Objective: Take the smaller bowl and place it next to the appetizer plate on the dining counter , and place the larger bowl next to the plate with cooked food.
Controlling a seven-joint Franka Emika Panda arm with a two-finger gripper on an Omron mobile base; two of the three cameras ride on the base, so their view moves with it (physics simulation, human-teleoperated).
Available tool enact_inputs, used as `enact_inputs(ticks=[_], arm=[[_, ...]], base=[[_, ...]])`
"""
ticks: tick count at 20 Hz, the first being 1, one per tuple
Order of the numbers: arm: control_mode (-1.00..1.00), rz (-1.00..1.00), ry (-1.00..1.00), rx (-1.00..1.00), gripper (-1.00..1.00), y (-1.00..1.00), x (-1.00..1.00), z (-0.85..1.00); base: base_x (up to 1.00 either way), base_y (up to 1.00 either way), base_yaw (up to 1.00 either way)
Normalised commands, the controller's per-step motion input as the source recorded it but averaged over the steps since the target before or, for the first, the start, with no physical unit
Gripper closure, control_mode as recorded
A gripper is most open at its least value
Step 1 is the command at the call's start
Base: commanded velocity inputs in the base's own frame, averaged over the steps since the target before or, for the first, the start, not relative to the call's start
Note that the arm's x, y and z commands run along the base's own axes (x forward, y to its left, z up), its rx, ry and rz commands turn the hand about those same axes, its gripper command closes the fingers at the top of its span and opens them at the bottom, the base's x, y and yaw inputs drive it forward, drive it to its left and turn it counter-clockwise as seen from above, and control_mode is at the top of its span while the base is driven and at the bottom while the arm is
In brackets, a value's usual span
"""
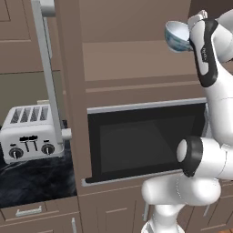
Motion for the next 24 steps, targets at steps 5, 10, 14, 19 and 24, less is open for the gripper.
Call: enact_inputs(ticks=[5,10,14,19,24], arm=[[-1.00,0.00,-0.17,0.00,1.00,0.42,-0.92,-0.35],[-1.00,0.00,-0.29,0.06,1.00,0.26,-1.00,-0.28],[-1.00,0.00,-0.19,0.11,1.00,0.24,-1.00,0.01],[-1.00,0.05,-0.10,0.05,1.00,0.15,-1.00,0.15],[-1.00,0.07,-0.01,0.01,1.00,0.11,-1.00,0.24]], base=[[0.00,0.00,0.00],[0.00,0.00,0.00],[0.00,0.00,0.00],[0.00,0.00,0.00],[0.00,0.00,0.00]])
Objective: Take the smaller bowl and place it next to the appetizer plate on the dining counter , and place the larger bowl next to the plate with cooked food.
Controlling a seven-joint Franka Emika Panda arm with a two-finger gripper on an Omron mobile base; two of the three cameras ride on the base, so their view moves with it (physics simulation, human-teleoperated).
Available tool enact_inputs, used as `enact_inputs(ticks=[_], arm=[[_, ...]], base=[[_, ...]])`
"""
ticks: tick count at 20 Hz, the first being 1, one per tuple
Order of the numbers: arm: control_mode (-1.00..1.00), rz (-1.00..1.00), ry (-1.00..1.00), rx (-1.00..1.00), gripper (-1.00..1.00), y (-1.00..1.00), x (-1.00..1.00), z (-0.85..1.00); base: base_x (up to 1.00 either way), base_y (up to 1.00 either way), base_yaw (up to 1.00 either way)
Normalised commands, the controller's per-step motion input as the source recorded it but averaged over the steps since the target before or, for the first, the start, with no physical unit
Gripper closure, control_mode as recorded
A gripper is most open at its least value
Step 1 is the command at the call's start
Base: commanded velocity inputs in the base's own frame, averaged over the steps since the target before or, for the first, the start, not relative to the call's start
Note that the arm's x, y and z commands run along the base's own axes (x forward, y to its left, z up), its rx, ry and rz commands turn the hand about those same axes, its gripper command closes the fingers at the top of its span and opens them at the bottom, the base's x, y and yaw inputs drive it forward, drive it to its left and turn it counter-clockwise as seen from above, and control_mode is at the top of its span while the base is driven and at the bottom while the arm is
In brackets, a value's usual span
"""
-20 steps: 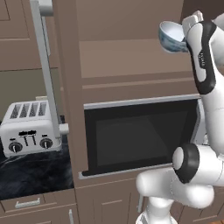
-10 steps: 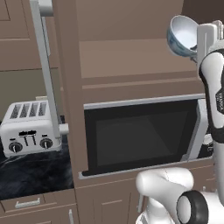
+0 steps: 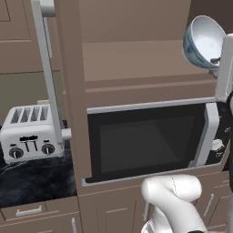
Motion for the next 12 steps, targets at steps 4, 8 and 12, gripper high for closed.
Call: enact_inputs(ticks=[4,8,12], arm=[[-1.00,0.09,0.02,0.00,1.00,0.16,-1.00,0.26],[-1.00,0.11,0.17,-0.01,1.00,0.21,-1.00,0.10],[-1.00,0.12,0.20,-0.12,1.00,0.17,-0.99,0.00]], base=[[0.00,0.00,0.00],[0.00,0.00,0.00],[0.00,0.00,0.00]])
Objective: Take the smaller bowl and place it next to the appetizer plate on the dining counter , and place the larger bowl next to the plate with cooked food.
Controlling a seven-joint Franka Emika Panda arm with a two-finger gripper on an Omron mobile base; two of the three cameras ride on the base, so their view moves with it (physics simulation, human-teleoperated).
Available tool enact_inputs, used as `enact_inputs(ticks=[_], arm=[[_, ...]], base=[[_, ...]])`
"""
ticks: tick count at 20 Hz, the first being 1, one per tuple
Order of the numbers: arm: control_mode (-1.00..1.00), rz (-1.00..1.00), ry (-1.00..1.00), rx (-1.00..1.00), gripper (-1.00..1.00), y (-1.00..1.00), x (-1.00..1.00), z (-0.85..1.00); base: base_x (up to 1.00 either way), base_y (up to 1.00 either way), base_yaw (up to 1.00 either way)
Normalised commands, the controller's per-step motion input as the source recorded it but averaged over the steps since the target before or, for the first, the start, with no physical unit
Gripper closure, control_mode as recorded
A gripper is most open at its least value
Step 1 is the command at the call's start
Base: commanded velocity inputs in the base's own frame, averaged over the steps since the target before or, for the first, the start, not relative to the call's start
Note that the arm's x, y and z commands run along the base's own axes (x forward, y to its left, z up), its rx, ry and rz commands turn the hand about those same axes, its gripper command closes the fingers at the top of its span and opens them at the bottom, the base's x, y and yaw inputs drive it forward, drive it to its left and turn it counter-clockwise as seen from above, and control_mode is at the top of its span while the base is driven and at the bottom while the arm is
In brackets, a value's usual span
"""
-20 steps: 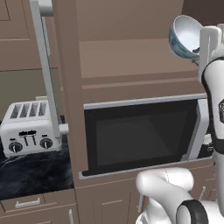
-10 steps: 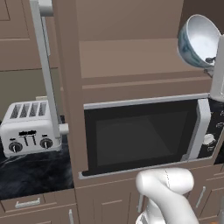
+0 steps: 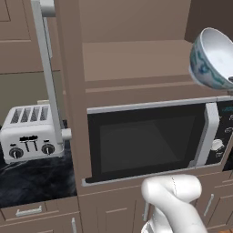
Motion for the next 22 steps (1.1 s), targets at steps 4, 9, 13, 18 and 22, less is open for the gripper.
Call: enact_inputs(ticks=[4,9,13,18,22], arm=[[-1.00,0.03,0.13,-0.15,1.00,0.04,-0.75,-0.01],[-1.00,0.01,0.32,-0.20,1.00,0.21,-0.05,-0.45],[-1.00,0.00,0.25,-0.10,1.00,0.19,0.09,-0.53],[-1.00,0.01,0.07,-0.04,1.00,0.08,0.03,-0.60],[-1.00,0.00,0.00,-0.01,1.00,0.01,-0.09,-0.18]], base=[[0.00,0.00,0.00],[0.00,0.00,0.00],[0.00,0.00,0.00],[0.00,0.00,0.00],[0.00,0.00,0.00]])
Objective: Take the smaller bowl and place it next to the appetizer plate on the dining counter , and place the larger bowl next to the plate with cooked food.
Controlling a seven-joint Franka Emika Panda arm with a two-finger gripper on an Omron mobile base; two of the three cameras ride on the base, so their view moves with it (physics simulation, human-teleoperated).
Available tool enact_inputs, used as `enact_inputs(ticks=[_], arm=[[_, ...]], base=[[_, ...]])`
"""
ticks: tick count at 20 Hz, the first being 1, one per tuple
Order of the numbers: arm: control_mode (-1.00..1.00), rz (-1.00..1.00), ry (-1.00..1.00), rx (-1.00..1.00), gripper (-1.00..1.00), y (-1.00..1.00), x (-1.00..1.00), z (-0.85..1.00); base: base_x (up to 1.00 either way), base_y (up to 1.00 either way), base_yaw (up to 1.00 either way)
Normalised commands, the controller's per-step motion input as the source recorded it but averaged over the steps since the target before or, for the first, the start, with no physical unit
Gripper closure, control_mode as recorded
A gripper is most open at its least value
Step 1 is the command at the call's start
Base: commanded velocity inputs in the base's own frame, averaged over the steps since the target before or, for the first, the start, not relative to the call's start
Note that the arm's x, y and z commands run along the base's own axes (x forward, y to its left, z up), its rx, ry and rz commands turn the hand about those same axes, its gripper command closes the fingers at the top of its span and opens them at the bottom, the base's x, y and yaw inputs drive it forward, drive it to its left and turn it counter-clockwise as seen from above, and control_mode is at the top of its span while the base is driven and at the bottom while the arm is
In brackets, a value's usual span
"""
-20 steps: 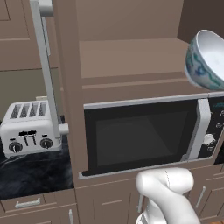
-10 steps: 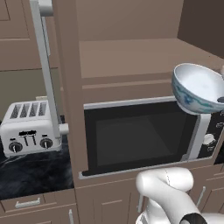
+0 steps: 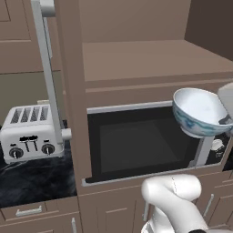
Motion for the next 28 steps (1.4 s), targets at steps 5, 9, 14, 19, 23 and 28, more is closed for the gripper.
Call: enact_inputs(ticks=[5,9,14,19,23,28], arm=[[-1.00,0.04,-0.06,0.00,1.00,0.04,-0.37,0.00],[1.00,0.00,0.00,0.00,1.00,0.00,0.00,0.00],[1.00,0.00,0.00,0.00,1.00,0.00,0.00,0.00],[1.00,0.00,0.00,0.00,1.00,0.00,0.00,0.00],[1.00,0.00,0.00,0.00,1.00,0.00,0.00,0.00],[1.00,0.00,0.00,0.00,1.00,0.00,0.00,0.00]], base=[[0.00,0.00,0.00],[-0.96,0.00,0.09],[-1.00,0.25,0.11],[-1.00,0.35,0.04],[-1.00,0.75,0.01],[-1.00,0.73,0.02]])
